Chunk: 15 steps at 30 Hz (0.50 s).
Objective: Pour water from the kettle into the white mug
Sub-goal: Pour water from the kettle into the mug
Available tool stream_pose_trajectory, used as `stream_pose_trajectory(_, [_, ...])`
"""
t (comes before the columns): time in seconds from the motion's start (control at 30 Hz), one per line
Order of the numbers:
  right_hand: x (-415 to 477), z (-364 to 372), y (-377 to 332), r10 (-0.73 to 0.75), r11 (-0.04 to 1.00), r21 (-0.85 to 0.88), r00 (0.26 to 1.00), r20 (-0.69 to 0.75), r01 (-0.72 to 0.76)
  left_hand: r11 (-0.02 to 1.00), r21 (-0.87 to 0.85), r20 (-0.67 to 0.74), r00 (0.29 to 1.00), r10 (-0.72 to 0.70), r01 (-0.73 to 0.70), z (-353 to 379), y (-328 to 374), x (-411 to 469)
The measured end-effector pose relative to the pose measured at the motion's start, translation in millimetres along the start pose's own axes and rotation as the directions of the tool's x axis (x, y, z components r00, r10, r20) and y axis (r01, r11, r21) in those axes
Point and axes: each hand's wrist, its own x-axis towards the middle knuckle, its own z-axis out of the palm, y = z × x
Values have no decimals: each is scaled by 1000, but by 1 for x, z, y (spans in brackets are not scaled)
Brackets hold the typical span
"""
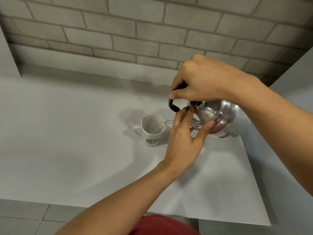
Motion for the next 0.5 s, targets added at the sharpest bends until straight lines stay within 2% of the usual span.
stream_pose_trajectory(0.5, [-2, 3, 3, -34, 999, -9, 998, -50, 34, 1000, 26, 10, 1000, -2, 2, -5, 0, -3])
